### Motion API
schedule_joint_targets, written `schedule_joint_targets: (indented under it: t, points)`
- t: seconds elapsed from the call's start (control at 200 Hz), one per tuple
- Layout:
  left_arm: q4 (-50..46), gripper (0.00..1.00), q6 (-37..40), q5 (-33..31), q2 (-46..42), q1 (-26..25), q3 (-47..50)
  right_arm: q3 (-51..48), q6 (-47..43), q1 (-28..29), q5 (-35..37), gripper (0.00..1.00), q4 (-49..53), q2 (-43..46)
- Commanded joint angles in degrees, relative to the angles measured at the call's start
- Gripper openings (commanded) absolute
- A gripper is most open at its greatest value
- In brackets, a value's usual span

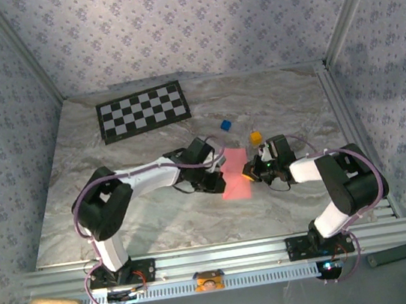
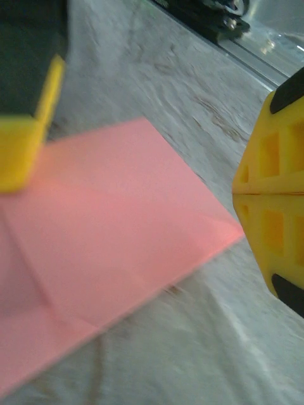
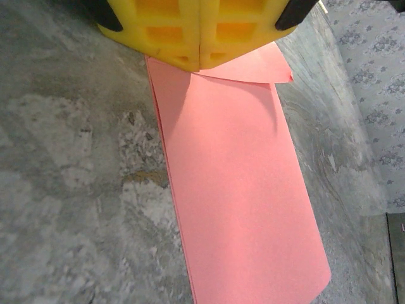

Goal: Fold a paper plane with a square sheet of paper (pick it up from the middle)
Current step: Fold the triangle a second time at the center of the table.

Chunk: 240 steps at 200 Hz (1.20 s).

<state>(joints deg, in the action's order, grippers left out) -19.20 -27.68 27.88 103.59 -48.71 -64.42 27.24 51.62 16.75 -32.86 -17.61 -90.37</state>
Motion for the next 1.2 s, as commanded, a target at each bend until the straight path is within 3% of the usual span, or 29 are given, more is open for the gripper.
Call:
schedule_joint_targets:
  t: [0.0,0.22,0.615,0.71,0.865,1.194]
  points:
    - [1.2,0.07,-0.5,0.9,4.1,0.2,-4.3,-1.0,-0.2,-0.3,3.9,0.01,6.2,-0.7]
    - [-2.1,0.01,-1.0,-2.4,10.6,0.6,-6.3,-0.1,-0.1,-0.1,2.5,0.02,4.8,0.1]
    - [0.0,0.0,-3.3,-2.6,10.6,0.6,-0.7,2.7,-2.3,4.9,0.0,0.04,5.6,3.8]
    - [0.0,0.0,-3.3,-2.5,10.5,0.6,-1.0,3.0,-3.1,6.2,3.5,0.04,8.8,1.9]
    - [-0.4,0.0,-2.7,-2.4,10.3,0.6,-0.8,-0.7,0.7,1.6,2.5,0.03,1.8,-1.5]
    - [2.1,0.0,-5.4,-2.3,9.0,0.6,2.7,3.5,1.2,-5.8,5.3,0.04,5.8,-0.4]
